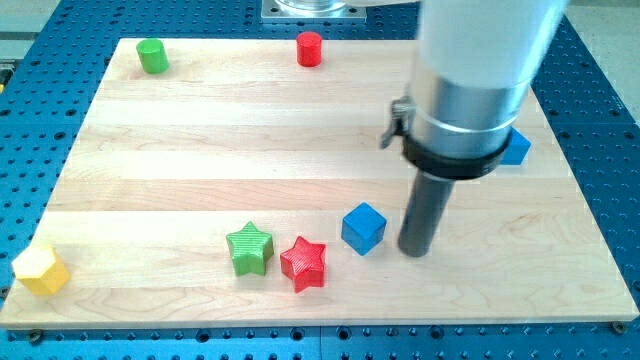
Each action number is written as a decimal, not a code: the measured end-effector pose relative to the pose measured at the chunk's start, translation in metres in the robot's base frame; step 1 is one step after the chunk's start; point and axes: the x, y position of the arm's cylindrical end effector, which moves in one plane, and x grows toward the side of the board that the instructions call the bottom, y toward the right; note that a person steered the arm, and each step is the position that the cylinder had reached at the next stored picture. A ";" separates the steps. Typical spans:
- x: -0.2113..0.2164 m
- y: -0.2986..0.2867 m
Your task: Slide the blue cube closer to the green star
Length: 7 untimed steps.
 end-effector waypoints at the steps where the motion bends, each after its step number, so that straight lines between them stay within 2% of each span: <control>1: 0.007 -0.046; 2: 0.006 -0.063; 3: 0.016 -0.040; 4: -0.020 -0.011; 6: -0.011 -0.101; 7: -0.011 -0.055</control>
